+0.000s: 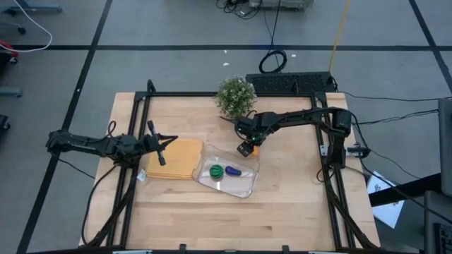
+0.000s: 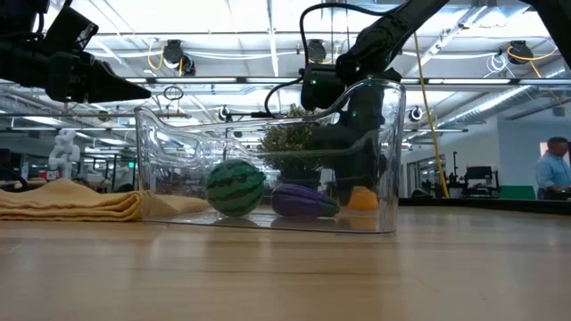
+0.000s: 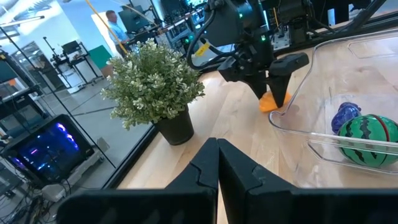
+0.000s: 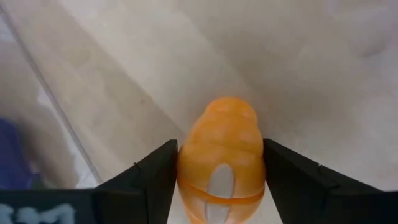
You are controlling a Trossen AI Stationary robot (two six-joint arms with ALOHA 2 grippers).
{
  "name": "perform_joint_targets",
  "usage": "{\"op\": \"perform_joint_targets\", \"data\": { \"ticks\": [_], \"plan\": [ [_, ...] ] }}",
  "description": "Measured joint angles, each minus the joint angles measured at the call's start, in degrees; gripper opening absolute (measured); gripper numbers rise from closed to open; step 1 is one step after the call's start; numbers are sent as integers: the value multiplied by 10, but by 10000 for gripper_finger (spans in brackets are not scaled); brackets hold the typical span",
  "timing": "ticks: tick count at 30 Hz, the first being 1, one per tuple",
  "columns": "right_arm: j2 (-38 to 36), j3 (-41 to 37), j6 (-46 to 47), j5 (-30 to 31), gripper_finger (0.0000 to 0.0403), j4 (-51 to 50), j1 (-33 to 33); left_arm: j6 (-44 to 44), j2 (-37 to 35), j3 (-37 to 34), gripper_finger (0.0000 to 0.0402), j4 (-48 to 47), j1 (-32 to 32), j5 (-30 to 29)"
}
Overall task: Pick and placing Produce into tupperware
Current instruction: Put the bread into the transparent bin
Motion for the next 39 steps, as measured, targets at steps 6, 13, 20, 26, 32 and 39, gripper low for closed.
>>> {"op": "perform_joint_targets", "data": {
  "ticks": [6, 13, 20, 26, 32, 39],
  "plan": [
    [-5, 0, 1, -20, 209, -3, -1, 0, 0, 0, 3, 0, 0, 0],
    [-31, 1, 2, -20, 209, -7, -2, 0, 0, 0, 3, 0, 0, 0],
    [-66, 1, 4, -19, 208, -7, -2, 0, 0, 0, 3, 0, 0, 0],
    [-97, 1, 0, -19, 208, -12, -2, 0, 0, 0, 3, 0, 0, 0],
    [-119, 1, -5, -19, 208, -21, -2, 0, 0, 0, 3, 0, 0, 0],
    [-124, 1, -14, -20, 208, -44, -2, 0, 0, 0, 3, 0, 0, 0]
  ]
}}
